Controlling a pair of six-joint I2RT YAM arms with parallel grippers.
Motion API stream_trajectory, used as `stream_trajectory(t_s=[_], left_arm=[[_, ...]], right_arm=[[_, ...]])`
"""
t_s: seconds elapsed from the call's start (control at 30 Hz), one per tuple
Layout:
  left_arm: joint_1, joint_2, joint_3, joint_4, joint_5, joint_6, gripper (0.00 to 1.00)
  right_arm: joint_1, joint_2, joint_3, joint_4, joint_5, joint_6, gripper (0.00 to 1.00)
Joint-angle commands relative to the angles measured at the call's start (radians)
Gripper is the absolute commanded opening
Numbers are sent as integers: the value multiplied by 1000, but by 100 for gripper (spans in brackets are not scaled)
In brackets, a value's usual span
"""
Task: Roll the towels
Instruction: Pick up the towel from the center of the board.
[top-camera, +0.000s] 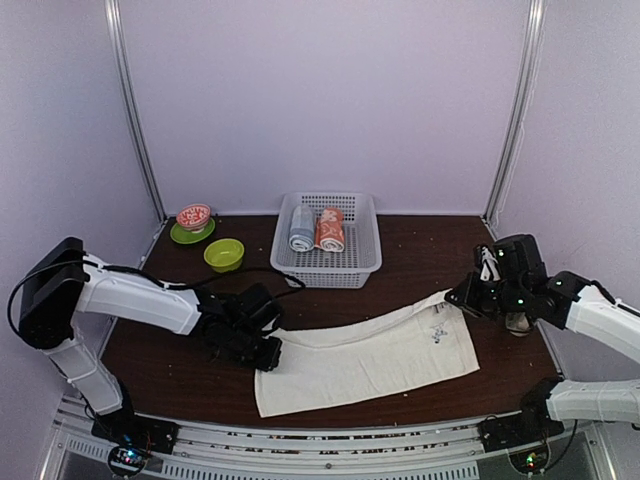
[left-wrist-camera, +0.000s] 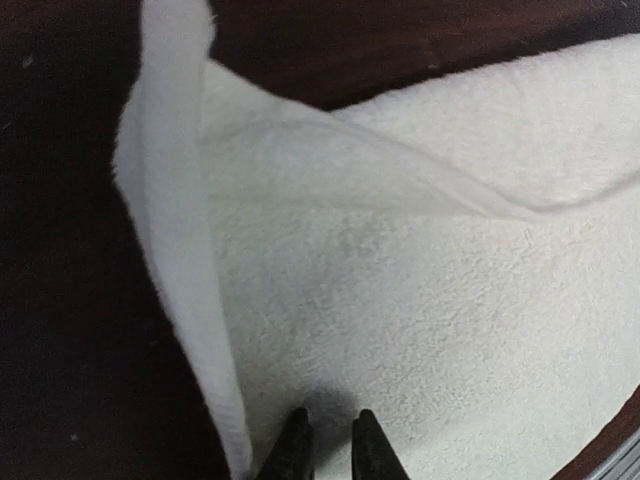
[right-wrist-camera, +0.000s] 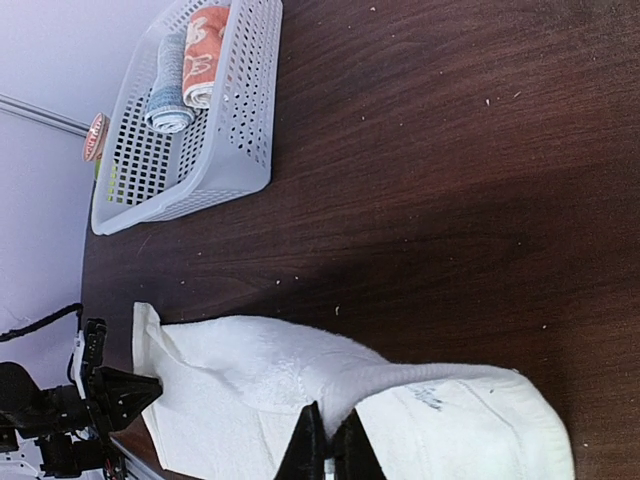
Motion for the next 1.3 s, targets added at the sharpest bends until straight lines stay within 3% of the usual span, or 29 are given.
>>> stream_trajectory(t_s=[0.0, 0.13, 0.33, 0.47, 0.57, 0.93, 1.27], left_arm=[[79, -147, -141, -102, -127, -132, 16], [131, -283, -205, -151, -169, -161, 20], [133, -403, -120, -244, -233, -93, 43], [147, -413, -92, -207, -251, -34, 62], [186, -332, -64, -134, -213, 8, 69], [237, 9, 160, -64, -166, 103, 69], [285, 102, 189, -51, -121, 160, 68]], right_arm=[[-6, -29, 1, 0, 26, -16, 0], [-8, -37, -7, 0, 22, -22, 0], [-9, -31, -14, 19, 3, -29, 0], [-8, -24, -22, 37, -10, -30, 0], [-9, -12, -25, 45, -16, -32, 0], [-8, 5, -10, 33, -29, -52, 0], [-9, -3, -26, 35, -33, -49, 0]])
